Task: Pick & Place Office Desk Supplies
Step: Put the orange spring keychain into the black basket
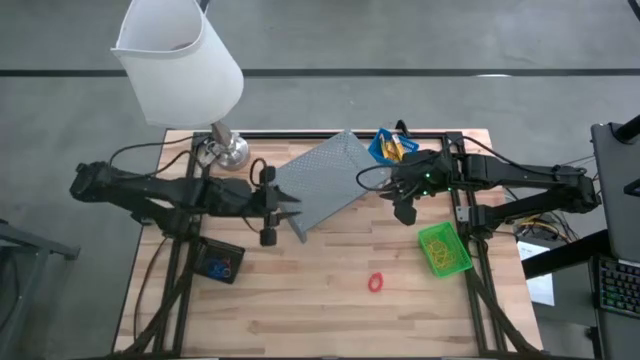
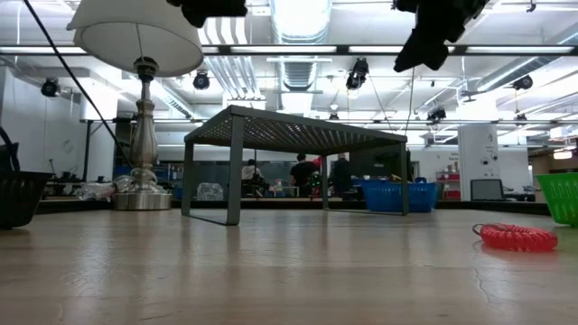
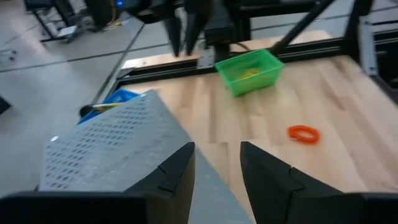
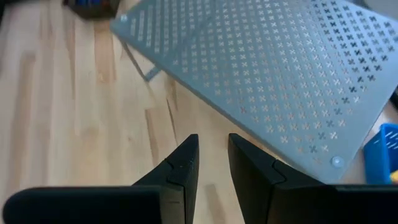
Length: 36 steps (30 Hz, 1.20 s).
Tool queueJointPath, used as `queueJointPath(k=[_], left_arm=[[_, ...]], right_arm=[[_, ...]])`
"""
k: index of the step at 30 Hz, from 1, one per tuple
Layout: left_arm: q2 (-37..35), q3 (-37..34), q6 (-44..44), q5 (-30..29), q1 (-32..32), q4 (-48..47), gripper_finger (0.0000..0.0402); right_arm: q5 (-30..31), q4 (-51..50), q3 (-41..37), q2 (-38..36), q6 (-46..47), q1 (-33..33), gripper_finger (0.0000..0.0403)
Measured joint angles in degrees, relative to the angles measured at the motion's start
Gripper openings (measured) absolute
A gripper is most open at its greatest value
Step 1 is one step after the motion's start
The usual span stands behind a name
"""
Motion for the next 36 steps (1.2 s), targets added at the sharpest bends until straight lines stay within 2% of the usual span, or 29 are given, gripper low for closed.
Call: queueJointPath(k=[3, 8, 12, 17, 23, 28, 36], left_arm=[[0.0, 0.0, 0.0, 0.0, 2.0, 0.0, 0.0134], [0.0, 0.0, 1.0, 0.0, 4.3, 0.2, 0.0134], [0.0, 0.0, 1.5, 0.0, 5.2, 0.4, 0.0134], [0.0, 0.0, 2.1, -0.1, 5.3, 0.5, 0.0134], [0.0, 0.0, 2.7, -1.8, 5.3, 0.7, 0.0134], [0.0, 0.0, 2.5, -1.9, 5.3, 0.1, 0.0134], [0.0, 0.0, 2.5, -1.9, 5.3, -0.4, 0.0134]], right_arm=[[0.0, 1.5, 0.0, 0.0, 5.2, 0.0, 0.0084], [0.0, 5.7, 0.0, 0.0, 6.9, 0.0, 0.0084], [-0.2, 6.0, 0.0, 0.0, 13.1, 0.1, 0.0084], [-0.1, 6.4, 0.0, 0.0, 14.6, 0.1, 0.0084], [-0.1, 5.6, 0.0, 0.0, 28.8, 0.0, 0.0084], [-5.2, 5.2, 0.0, 0.3, 30.5, 0.8, 0.0084], [-5.7, 3.6, 0.0, 3.4, 39.4, 5.5, 0.0084]])
